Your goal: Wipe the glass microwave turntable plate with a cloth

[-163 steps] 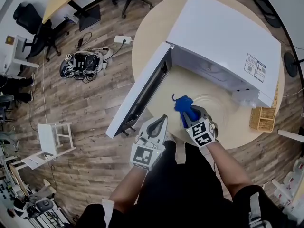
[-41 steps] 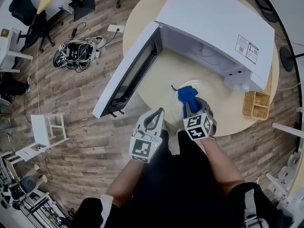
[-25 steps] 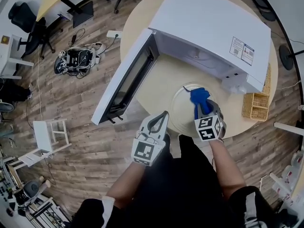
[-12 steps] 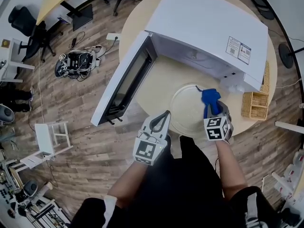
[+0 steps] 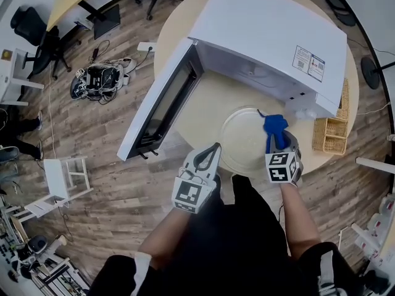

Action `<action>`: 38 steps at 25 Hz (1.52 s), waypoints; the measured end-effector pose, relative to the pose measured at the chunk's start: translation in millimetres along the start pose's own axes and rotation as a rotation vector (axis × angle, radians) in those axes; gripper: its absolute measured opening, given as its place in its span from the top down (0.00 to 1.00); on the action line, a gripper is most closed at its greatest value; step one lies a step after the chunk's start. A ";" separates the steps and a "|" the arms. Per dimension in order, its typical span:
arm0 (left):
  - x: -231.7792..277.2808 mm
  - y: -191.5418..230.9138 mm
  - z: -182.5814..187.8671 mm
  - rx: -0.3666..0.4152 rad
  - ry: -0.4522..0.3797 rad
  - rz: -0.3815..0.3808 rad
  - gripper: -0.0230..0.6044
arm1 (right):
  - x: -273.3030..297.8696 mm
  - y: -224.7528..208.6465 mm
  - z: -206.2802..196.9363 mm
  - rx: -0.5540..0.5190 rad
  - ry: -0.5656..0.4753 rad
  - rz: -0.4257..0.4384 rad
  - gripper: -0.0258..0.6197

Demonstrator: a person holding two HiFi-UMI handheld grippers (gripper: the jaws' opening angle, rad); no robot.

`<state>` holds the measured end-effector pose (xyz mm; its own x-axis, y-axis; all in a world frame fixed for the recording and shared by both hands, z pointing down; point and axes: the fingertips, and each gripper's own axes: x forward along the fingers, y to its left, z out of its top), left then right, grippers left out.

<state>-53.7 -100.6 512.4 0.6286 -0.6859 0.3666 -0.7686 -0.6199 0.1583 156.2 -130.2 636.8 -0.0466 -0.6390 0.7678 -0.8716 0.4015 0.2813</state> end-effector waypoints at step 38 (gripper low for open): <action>-61.9 54.8 -31.9 0.026 0.041 -0.069 0.95 | -23.7 171.5 33.4 0.061 0.037 0.288 0.82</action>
<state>-138.5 -79.9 527.6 0.6744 -0.6250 0.3931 -0.7197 -0.6754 0.1608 -8.5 -68.1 647.6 -0.2798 -0.4798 0.8316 -0.8526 0.5223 0.0145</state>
